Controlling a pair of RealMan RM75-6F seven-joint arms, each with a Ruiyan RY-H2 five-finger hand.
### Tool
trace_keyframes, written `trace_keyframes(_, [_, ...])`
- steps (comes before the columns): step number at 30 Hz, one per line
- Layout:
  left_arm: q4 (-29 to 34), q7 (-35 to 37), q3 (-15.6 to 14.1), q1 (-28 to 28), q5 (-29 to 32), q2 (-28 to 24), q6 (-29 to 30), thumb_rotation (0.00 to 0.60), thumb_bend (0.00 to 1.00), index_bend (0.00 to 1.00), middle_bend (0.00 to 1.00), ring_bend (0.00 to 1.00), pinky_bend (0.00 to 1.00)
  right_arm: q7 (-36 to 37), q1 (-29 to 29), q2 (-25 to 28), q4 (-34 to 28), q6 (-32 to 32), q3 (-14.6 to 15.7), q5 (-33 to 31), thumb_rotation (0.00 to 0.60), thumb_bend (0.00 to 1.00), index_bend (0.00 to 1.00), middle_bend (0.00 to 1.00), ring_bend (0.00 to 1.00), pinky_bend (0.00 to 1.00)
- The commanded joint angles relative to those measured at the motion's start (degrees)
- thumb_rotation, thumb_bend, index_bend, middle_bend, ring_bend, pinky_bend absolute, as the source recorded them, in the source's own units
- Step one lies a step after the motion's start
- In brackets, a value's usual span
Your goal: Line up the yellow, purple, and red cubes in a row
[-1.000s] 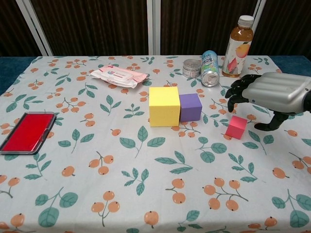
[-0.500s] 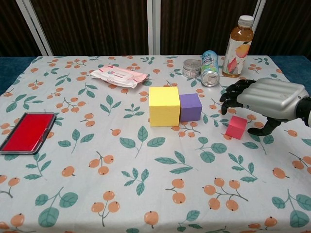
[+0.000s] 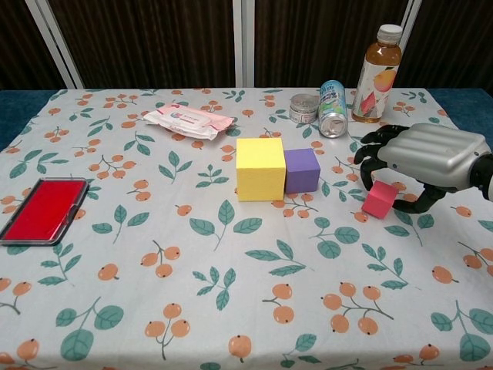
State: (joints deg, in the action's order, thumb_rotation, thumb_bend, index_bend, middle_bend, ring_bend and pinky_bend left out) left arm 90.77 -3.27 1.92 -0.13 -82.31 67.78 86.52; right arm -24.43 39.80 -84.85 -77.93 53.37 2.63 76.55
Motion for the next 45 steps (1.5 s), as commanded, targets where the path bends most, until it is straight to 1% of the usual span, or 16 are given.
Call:
trace_keyframes(1, [0.0, 0.0, 0.0, 0.0, 0.0, 0.0, 0.0, 0.600, 0.14, 0.17, 0.19, 0.14, 0.16, 1.3, -0.3, 0.1, -1.1, -0.7, -2.6, -3.5, 0.600, 0.30, 0.49, 0.16, 0.00, 0.00])
trace_keyframes(3, [0.0, 0.0, 0.0, 0.0, -0.1, 0.0, 0.0, 0.600, 0.14, 0.17, 0.19, 0.14, 0.16, 1.0, 0.1, 0.2, -1.8, -1.4, -4.3, -6.2, 0.600, 0.30, 0.49, 0.16, 0.00, 0.00])
trace_keyframes(5, [0.0, 0.1, 0.0, -0.1, -0.2, -0.1, 0.1, 0.600, 0.14, 0.17, 0.19, 0.14, 0.16, -0.9, 0.8, 0.1, -2.7, -2.5, -6.1, -9.9, 0.600, 0.30, 0.49, 0.15, 0.00, 0.00])
trace_keyframes(9, [0.0, 0.2, 0.1, -0.2, -0.4, -0.1, 0.1, 0.600, 0.14, 0.17, 0.19, 0.14, 0.16, -4.2, 2.6, -0.9, -5.2, -4.3, -9.6, -18.9, 0.600, 0.30, 0.49, 0.16, 0.00, 0.00])
trace_keyframes(15, [-0.2, 0.5, 0.0, -0.2, -0.4, -0.1, 0.0, 0.600, 0.14, 0.17, 0.19, 0.14, 0.16, -11.4, 5.9, -4.5, -5.0, -3.5, -11.6, -29.1, 0.600, 0.30, 0.50, 0.15, 0.00, 0.00])
trace_keyframes(19, [-0.5, 0.8, 0.0, -0.1, -0.3, 0.0, 0.0, 0.600, 0.14, 0.17, 0.19, 0.14, 0.16, -14.8, 7.9, -6.5, -4.6, -2.4, -12.3, -34.5, 0.600, 0.29, 0.49, 0.14, 0.00, 0.00])
trace_keyframes(25, [-1.1, 1.4, 0.0, -0.2, -0.2, 0.1, -0.3, 0.600, 0.14, 0.17, 0.19, 0.14, 0.16, -17.8, 10.3, -8.9, -3.6, -0.8, -13.1, -39.6, 0.600, 0.29, 0.49, 0.14, 0.00, 0.00])
trace_keyframes(29, [-1.5, 1.7, 0.0, -0.1, -0.2, 0.2, -0.4, 0.600, 0.14, 0.17, 0.19, 0.14, 0.16, -19.2, 11.4, -10.0, -2.3, 0.0, -13.3, -41.8, 0.600, 0.29, 0.48, 0.14, 0.00, 0.00])
trace_keyframes(35, [-1.8, 1.9, -0.2, -0.1, -0.2, 0.4, -0.5, 0.600, 0.14, 0.17, 0.19, 0.14, 0.16, -19.8, 12.4, -11.3, -0.8, 0.5, -13.4, -43.7, 0.600, 0.29, 0.46, 0.13, 0.00, 0.00])
trace_keyframes(45, [-2.0, 2.1, -0.2, -0.2, -0.2, 0.5, -0.7, 0.600, 0.14, 0.17, 0.19, 0.14, 0.16, -20.8, 13.3, -12.6, -0.4, 1.4, -12.9, -45.2, 0.600, 0.28, 0.42, 0.12, 0.00, 0.00])
